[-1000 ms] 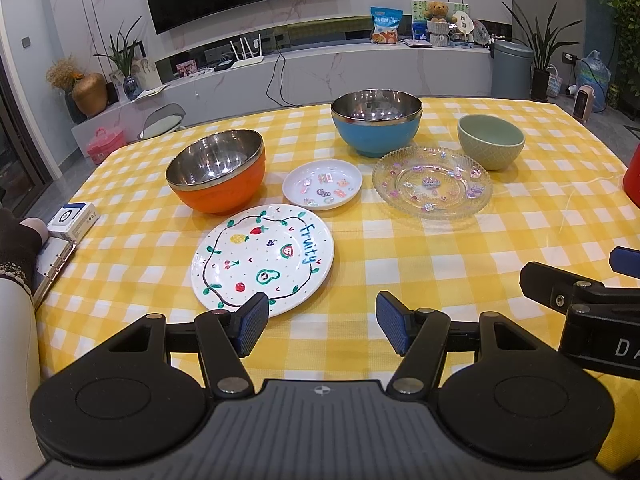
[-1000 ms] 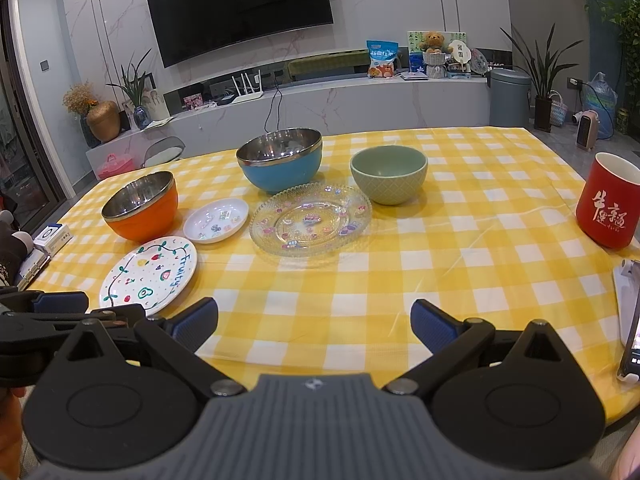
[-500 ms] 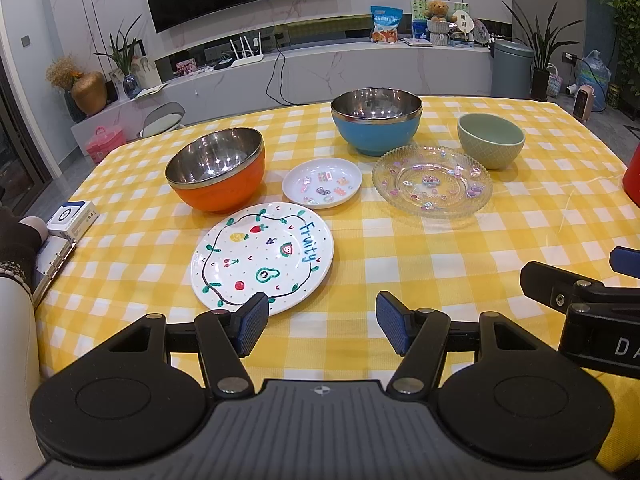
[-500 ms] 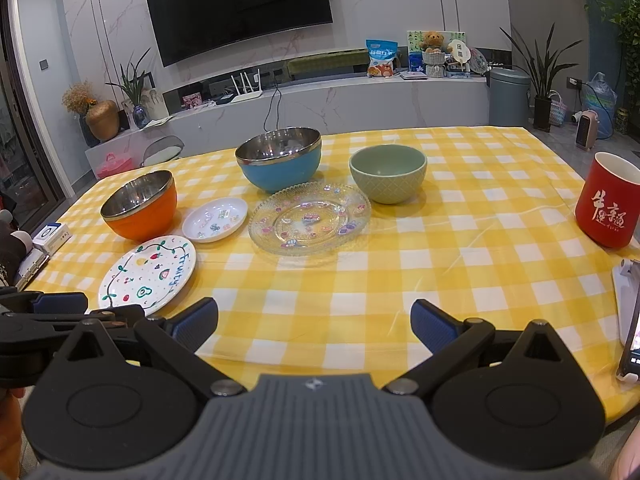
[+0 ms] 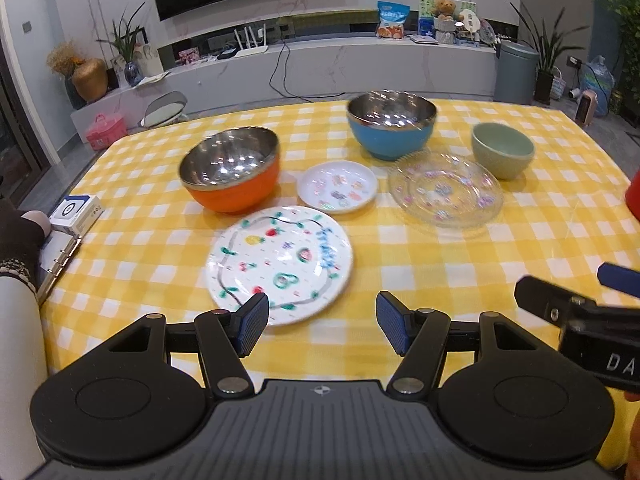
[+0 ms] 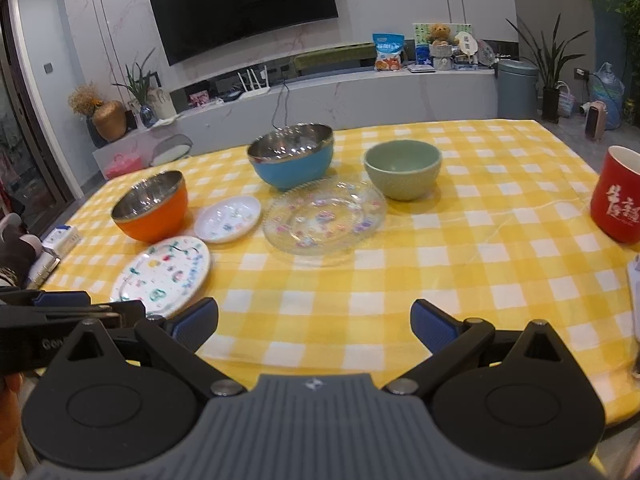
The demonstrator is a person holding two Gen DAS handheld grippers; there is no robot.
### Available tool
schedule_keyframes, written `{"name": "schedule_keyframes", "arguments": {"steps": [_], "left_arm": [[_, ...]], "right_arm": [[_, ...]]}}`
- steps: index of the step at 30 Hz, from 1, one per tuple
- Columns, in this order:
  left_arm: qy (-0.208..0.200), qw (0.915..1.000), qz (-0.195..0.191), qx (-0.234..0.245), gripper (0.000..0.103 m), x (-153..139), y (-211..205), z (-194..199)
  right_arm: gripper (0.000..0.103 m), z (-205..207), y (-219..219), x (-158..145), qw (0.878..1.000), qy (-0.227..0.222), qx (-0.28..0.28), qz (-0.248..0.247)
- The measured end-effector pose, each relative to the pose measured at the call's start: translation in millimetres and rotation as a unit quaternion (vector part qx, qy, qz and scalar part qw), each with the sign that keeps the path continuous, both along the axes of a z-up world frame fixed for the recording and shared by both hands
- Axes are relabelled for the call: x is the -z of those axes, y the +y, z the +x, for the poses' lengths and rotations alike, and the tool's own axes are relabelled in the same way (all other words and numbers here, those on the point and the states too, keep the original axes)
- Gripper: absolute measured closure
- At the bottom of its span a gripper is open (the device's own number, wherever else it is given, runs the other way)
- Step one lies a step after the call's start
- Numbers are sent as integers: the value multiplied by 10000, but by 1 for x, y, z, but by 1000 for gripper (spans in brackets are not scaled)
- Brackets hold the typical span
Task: Organize plates and bowls
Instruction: 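Move the left tool to the white 'Fruity' plate rim and close it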
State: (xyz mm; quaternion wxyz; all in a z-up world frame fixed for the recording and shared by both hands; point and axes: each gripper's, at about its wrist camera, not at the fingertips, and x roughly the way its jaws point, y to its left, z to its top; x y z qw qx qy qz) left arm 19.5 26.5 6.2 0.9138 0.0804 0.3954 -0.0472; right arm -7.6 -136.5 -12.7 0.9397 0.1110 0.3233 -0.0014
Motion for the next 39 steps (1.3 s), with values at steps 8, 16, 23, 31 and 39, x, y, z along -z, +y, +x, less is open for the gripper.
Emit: {"name": "schedule_keyframes", "arguments": {"steps": [8, 16, 23, 31, 39], "left_arm": [[-63, 9974, -34, -715, 30, -19, 60, 38], [-18, 9896, -722, -1242, 35, -4, 90, 62], [264, 9808, -1214, -1505, 43, 31, 106, 68], [370, 9736, -1569, -1614, 50, 55, 119, 73], [328, 9667, -1935, -1640, 62, 69, 132, 80]], "right_arm": [[18, 23, 34, -7, 9986, -432, -281, 132], [33, 64, 61, 4, 9957, -435, -507, 648], [51, 94, 66, 27, 9925, -208, -625, 1031], [63, 115, 59, 55, 9886, 128, -556, 1394], [77, 131, 69, 71, 9829, 214, -816, 1635]]}}
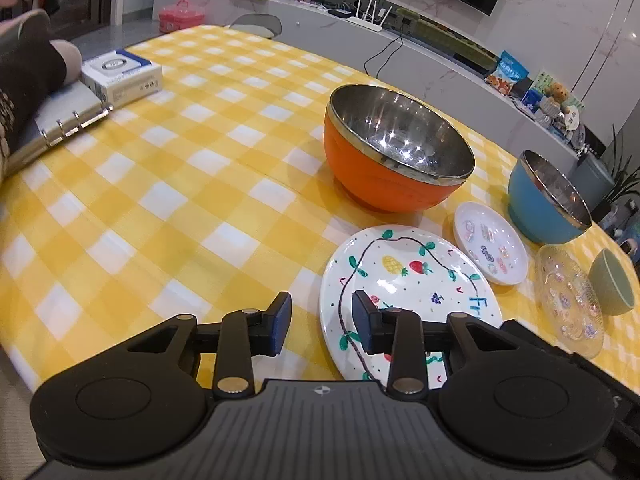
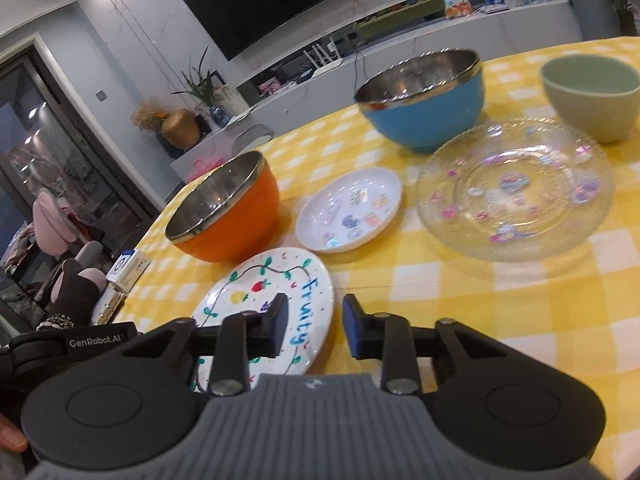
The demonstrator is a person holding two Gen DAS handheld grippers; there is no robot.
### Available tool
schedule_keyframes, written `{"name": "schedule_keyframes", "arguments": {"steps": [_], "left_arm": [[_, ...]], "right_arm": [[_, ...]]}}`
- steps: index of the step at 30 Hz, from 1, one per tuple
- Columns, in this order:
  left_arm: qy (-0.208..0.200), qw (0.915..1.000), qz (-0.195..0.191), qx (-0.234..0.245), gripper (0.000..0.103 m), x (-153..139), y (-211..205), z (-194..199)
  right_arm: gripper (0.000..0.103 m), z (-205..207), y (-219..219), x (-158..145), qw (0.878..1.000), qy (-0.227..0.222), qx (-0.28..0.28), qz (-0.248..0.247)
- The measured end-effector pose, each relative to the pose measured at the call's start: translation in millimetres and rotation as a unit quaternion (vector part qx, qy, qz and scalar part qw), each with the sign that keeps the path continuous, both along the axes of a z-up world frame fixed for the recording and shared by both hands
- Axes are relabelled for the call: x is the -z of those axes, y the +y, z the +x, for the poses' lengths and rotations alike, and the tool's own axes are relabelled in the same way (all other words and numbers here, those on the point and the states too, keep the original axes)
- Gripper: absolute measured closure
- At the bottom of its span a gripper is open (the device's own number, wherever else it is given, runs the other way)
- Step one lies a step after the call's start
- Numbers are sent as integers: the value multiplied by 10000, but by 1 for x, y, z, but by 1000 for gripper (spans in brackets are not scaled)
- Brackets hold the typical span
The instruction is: Organize plates and bowls
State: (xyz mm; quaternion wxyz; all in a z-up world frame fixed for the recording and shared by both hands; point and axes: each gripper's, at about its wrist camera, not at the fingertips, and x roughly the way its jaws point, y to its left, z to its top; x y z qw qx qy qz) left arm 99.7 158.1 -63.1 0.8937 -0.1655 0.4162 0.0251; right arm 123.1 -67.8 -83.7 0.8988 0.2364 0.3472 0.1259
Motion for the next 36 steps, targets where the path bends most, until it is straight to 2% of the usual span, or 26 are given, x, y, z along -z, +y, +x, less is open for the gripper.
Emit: {"name": "schedule_keyframes", "arguments": {"steps": [4, 8, 11, 15, 30, 36], "left_arm": [[-25, 10000, 2, 34, 66, 4, 1, 2], [-81, 9999, 1, 109, 76, 5, -1, 4], [-110, 9997, -139, 190, 85, 7, -2, 4], [-135, 9997, -146, 156, 86, 7, -3, 2], [-162, 9989, -216, 396, 88, -14, -16, -24], [-167, 9978, -338, 538, 89, -19, -26, -38]], "right_arm": [[80, 4, -3, 7, 9999, 120, 53, 52], [89, 5, -5, 11, 9997, 153, -2, 209], [93, 3, -5, 12, 9995, 152, 11, 276], [96, 3, -8, 12, 9991, 209, 32, 360], [96, -20, -24, -12, 9989, 254, 166, 363], [96, -39, -40, -12, 9968, 511, 373, 484]]}}
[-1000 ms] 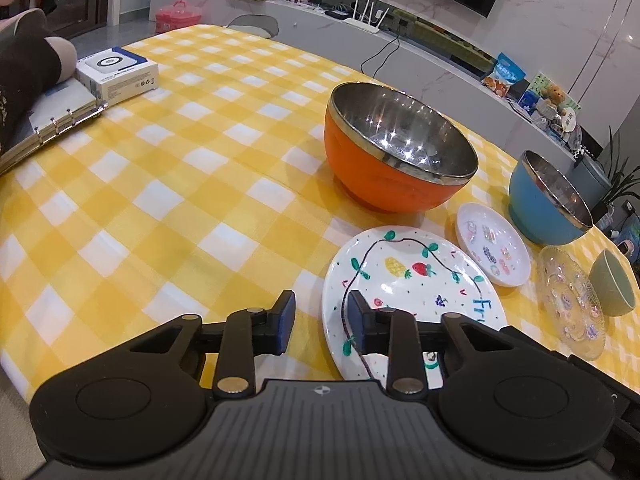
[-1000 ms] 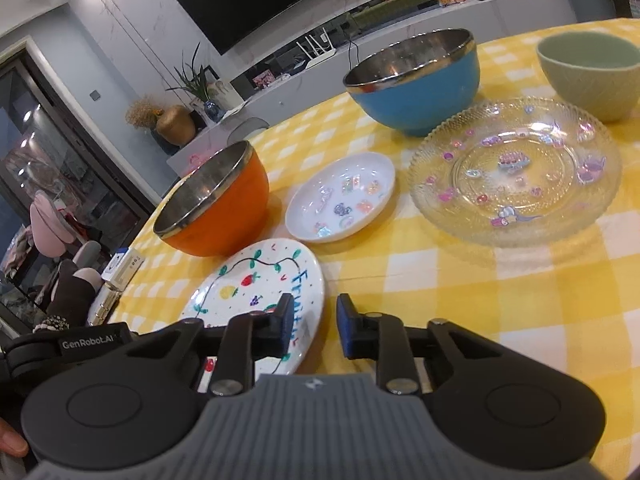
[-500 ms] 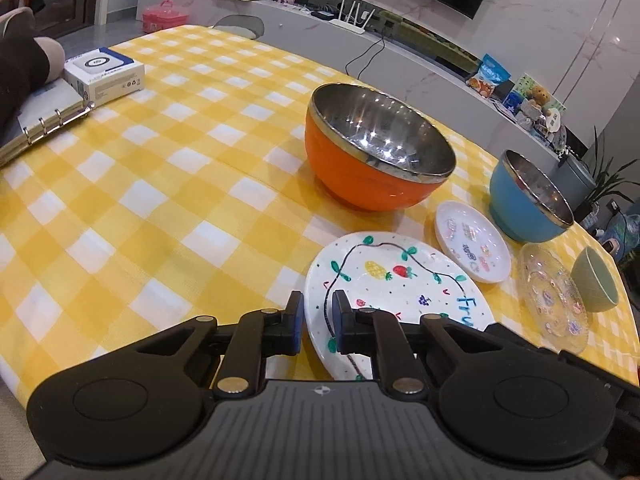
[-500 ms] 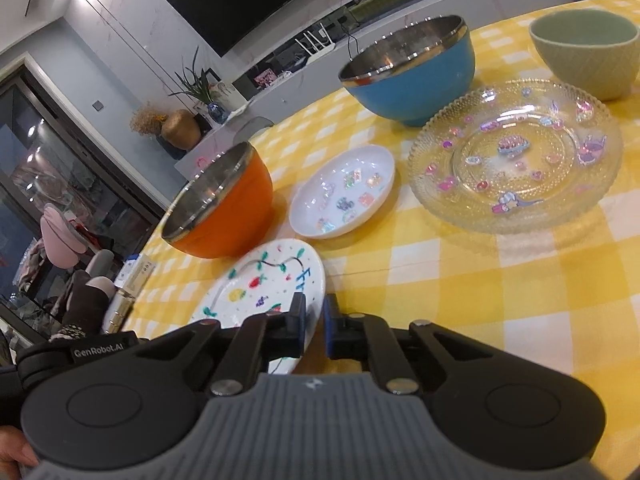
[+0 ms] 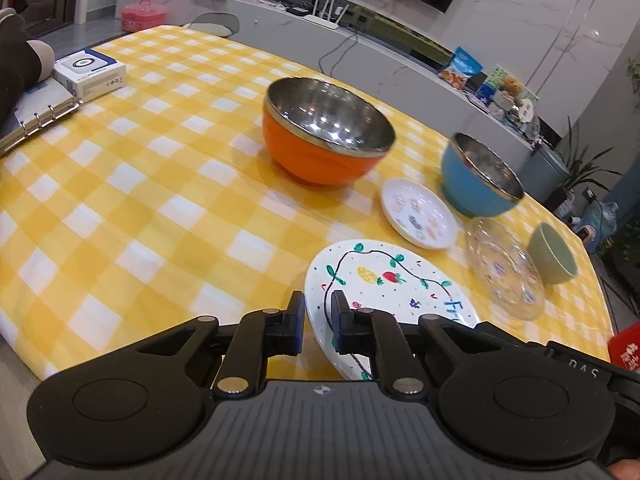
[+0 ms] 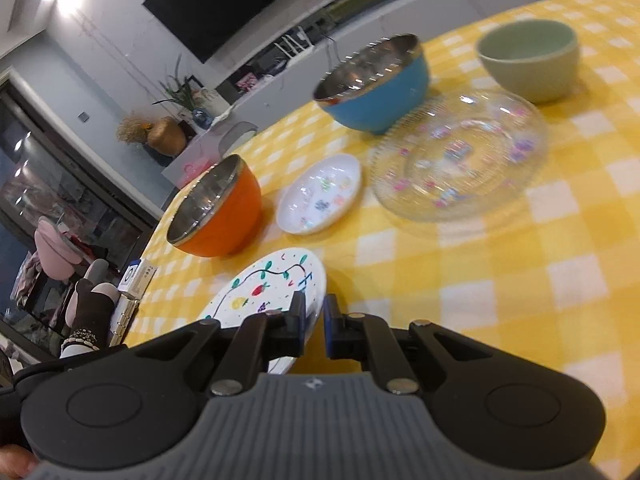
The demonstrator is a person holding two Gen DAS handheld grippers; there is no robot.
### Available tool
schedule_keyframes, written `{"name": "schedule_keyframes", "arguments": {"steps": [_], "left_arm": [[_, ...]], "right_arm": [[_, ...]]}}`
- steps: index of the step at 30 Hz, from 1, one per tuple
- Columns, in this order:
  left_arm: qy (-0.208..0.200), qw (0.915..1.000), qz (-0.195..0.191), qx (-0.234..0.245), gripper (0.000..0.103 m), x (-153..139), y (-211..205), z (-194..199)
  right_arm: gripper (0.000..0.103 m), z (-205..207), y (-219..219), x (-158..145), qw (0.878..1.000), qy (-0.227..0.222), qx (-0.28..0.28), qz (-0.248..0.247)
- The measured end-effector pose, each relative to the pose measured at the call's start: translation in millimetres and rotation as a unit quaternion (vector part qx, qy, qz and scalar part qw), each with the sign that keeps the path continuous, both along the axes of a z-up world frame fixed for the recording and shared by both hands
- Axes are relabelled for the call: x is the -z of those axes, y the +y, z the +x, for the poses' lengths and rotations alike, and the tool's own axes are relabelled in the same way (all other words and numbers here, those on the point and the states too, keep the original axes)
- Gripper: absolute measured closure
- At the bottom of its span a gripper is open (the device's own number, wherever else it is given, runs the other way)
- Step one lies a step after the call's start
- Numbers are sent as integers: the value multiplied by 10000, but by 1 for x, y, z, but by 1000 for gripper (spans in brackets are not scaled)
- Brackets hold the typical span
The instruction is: Organize plates and bowls
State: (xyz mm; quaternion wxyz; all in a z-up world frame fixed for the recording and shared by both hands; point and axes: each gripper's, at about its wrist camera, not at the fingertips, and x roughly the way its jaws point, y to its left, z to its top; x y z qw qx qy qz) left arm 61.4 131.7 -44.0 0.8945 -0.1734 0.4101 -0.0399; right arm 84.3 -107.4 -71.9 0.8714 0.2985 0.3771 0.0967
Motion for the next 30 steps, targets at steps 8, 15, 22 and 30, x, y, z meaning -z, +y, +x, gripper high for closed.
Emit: {"name": "schedule_keyframes", "arguments": {"steps": [8, 15, 22, 30], "left_arm": [[72, 9997, -11, 233, 89, 8, -11, -15], [87, 9991, 162, 390, 89, 17, -19, -19], [117, 9986, 255, 448, 89, 21, -21, -18], [-102, 9985, 435, 321, 81, 11, -18, -21]], "right_arm": [[96, -27, -10, -1, 9997, 153, 175, -47], [96, -29, -10, 5, 9992, 209, 205, -283], [97, -31, -9, 9, 9986, 328, 206, -355], [91, -34, -12, 0, 9983, 212, 272, -480]]}}
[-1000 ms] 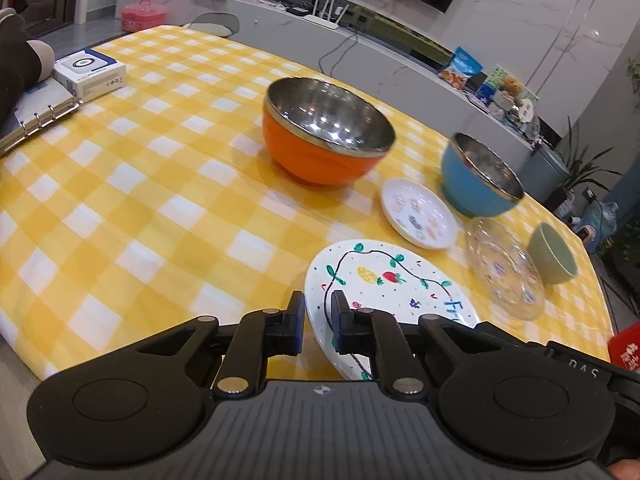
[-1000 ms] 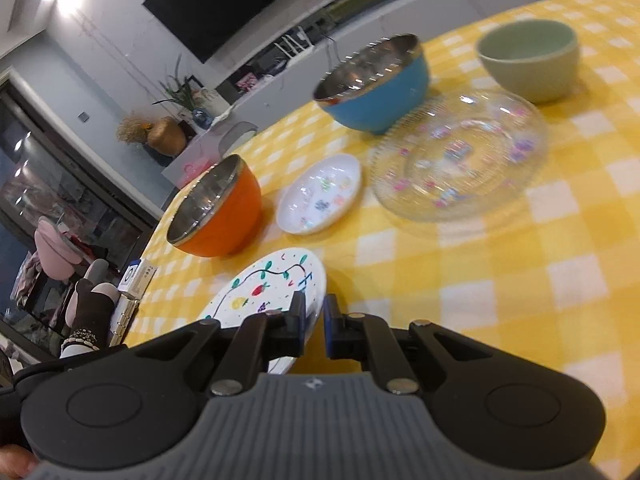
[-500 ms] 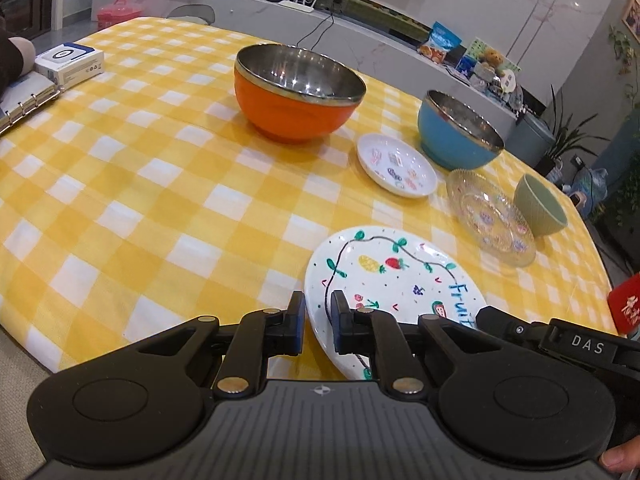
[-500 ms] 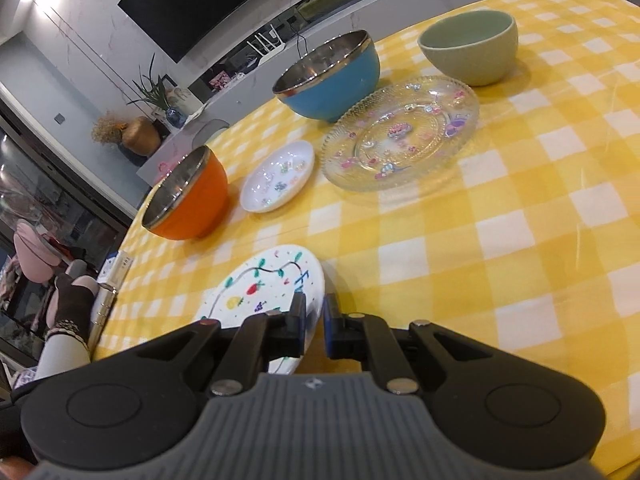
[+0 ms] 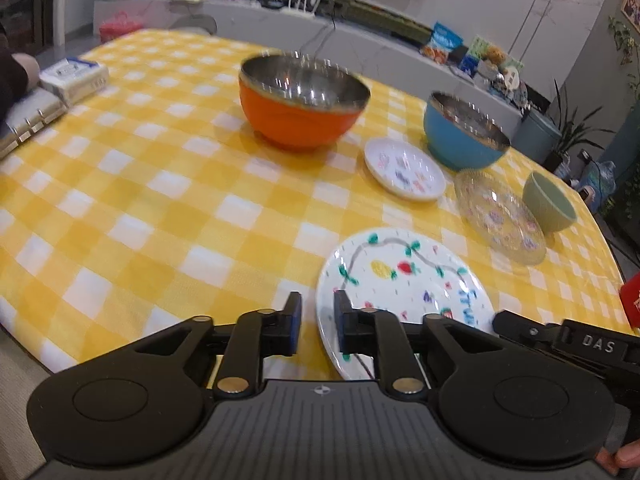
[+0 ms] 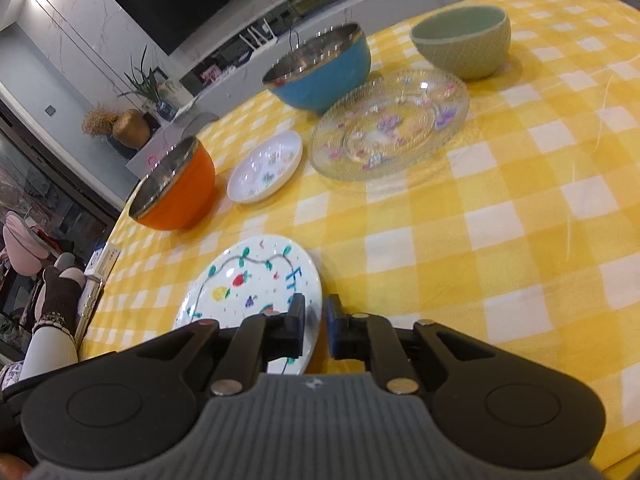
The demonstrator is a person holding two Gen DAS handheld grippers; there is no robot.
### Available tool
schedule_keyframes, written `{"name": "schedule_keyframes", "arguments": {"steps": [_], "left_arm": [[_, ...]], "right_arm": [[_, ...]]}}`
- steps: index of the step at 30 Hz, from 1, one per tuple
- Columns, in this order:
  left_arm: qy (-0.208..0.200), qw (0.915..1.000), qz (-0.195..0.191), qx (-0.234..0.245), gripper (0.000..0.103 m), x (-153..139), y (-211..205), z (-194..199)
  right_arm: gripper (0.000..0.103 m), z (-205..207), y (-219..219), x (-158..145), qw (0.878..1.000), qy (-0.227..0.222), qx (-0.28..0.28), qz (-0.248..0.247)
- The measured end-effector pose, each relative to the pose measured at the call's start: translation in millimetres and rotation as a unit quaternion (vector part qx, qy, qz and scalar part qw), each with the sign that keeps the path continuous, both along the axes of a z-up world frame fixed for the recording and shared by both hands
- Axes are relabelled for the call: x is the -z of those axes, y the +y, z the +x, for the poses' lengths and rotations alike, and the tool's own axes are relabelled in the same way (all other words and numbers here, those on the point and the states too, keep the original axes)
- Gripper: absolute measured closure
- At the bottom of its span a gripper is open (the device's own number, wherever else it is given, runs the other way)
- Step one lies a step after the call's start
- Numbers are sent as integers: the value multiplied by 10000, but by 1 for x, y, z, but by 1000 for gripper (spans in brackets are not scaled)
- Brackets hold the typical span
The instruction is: Organize plates and bowls
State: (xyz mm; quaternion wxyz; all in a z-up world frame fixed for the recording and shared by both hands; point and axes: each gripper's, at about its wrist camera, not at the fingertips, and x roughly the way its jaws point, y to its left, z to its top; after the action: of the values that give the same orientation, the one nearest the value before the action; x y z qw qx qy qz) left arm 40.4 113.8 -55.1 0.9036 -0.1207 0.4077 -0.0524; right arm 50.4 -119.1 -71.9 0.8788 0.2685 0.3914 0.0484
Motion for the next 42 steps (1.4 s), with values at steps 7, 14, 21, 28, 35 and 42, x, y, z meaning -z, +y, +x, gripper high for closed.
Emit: {"name": "schedule_keyframes", "arguments": {"steps": [7, 14, 21, 28, 35, 42], "left_arm": [[-507, 9982, 312, 119, 75, -27, -15, -4], [-651, 9968, 259, 390, 69, -45, -45, 4], [-815, 9946, 309, 565, 65, -52, -75, 20], [-870, 9932, 389, 673, 57, -51, -101, 39], [-452, 9974, 13, 555, 48, -34, -114, 65], [-165, 9984, -233, 485, 48, -17, -126, 88]], "right_arm": [[73, -4, -7, -23, 9984, -353, 172, -417], [52, -7, -21, -40, 9952, -597, 472, -611], [44, -8, -41, -48, 9887, -868, 959, -757], [40, -2, -67, -42, 9838, -851, 1495, -507], [40, 15, -82, -31, 9817, -873, 1690, -13], [40, 30, -98, -13, 9774, -731, 1974, 187]]}}
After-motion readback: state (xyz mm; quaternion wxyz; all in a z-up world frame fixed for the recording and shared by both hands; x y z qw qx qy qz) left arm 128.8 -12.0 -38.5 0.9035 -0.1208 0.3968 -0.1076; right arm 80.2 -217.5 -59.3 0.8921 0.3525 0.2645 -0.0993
